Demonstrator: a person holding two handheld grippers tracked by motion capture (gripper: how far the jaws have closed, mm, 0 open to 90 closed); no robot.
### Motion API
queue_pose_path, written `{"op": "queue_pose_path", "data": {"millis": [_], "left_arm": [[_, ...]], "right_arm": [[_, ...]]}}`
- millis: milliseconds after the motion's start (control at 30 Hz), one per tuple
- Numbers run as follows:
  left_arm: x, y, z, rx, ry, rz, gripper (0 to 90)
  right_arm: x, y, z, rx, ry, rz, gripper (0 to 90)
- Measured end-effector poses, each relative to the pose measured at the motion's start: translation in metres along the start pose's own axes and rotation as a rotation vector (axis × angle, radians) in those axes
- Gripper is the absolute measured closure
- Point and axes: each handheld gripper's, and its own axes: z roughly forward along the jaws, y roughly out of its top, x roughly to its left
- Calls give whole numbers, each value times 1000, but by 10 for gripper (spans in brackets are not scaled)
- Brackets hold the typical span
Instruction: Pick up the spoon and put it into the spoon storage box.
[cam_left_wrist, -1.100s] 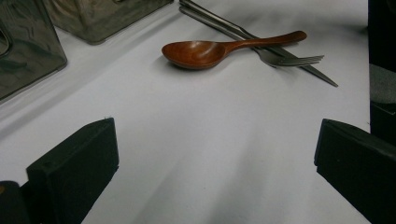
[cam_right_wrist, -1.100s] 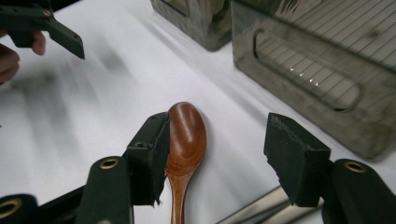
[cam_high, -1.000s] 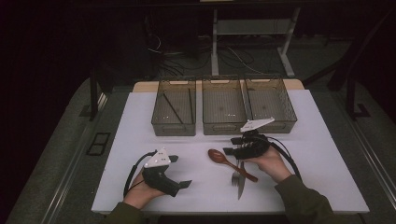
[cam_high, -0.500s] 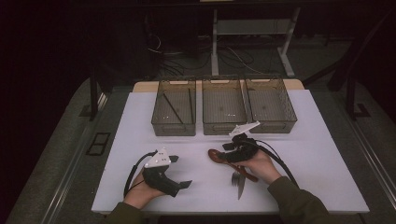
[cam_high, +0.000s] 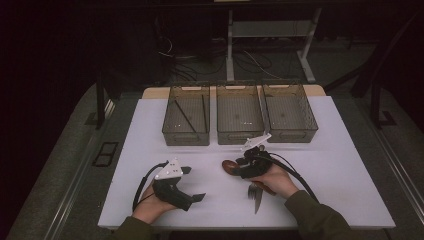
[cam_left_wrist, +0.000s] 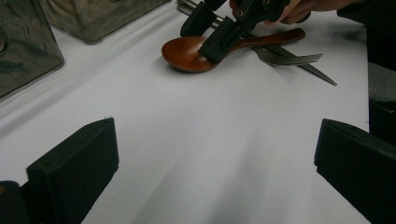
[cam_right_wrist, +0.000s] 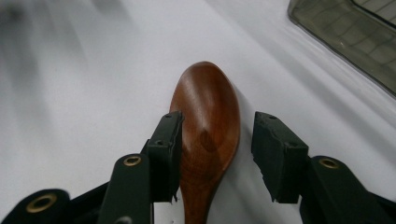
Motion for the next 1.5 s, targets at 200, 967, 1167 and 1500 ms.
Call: {"op": "queue_pose_path", "data": {"millis": [200,967,1167,1500], "left_arm": [[0,0,0,-1,1,-1,0],[-1,0,-1,-1,1,1,0],[0,0,-1,0,2,2,0],[0,0,-2,-3,2,5,0]], "right_arm": [[6,1,0,7,11,-30,634],[11,3,0,19,56,4,825],[9,4,-4,3,51,13,826],[5,7,-19,-26,42,36,829]]}}
